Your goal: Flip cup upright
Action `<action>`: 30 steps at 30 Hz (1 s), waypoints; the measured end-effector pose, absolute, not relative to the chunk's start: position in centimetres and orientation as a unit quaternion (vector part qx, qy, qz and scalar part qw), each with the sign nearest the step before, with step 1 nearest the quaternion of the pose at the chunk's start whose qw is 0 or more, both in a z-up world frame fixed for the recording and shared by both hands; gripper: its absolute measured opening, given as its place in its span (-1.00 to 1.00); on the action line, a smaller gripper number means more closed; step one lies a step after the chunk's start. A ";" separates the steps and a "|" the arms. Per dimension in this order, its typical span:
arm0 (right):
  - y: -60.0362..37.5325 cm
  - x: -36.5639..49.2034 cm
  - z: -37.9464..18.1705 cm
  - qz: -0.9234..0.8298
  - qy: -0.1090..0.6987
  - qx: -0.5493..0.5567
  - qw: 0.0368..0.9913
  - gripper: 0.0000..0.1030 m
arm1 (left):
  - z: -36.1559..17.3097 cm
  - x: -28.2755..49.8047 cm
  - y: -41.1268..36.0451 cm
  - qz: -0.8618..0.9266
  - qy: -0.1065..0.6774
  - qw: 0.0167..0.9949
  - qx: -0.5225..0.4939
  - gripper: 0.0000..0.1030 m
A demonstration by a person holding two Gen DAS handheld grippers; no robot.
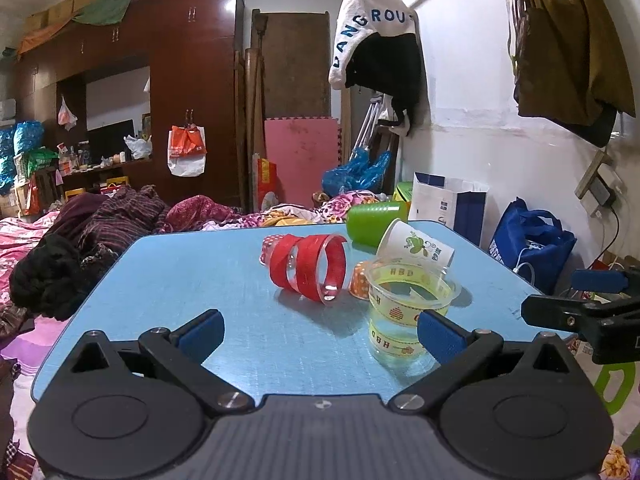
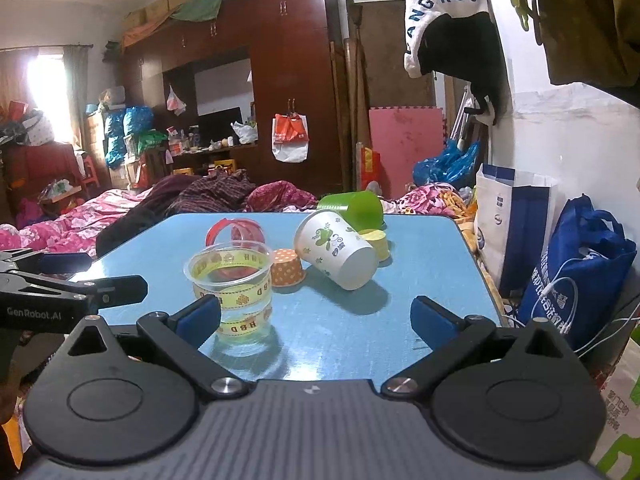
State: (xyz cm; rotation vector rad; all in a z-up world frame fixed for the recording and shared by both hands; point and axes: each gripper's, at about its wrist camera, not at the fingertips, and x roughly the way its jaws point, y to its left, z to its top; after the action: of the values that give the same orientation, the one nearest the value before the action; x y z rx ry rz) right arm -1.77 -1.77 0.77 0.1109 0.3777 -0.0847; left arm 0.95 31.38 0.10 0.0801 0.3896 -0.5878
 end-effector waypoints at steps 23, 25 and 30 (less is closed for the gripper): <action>-1.6 -1.7 0.6 -0.034 0.186 0.066 0.980 0.98 | -0.1 1.5 31.1 -0.284 0.198 0.937 0.041 1.00; -1.6 -1.7 0.5 -0.034 0.185 0.069 0.980 0.98 | -0.1 1.6 31.0 -0.284 0.199 0.937 0.040 1.00; -1.6 -1.7 0.5 -0.032 0.185 0.071 0.980 0.98 | -0.2 1.6 31.0 -0.284 0.201 0.937 0.039 1.00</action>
State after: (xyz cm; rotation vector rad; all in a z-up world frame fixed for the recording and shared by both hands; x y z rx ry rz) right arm -1.67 -1.63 0.53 0.1421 0.3733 -0.0653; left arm 1.64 30.97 -0.16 0.0807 0.4098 -0.5809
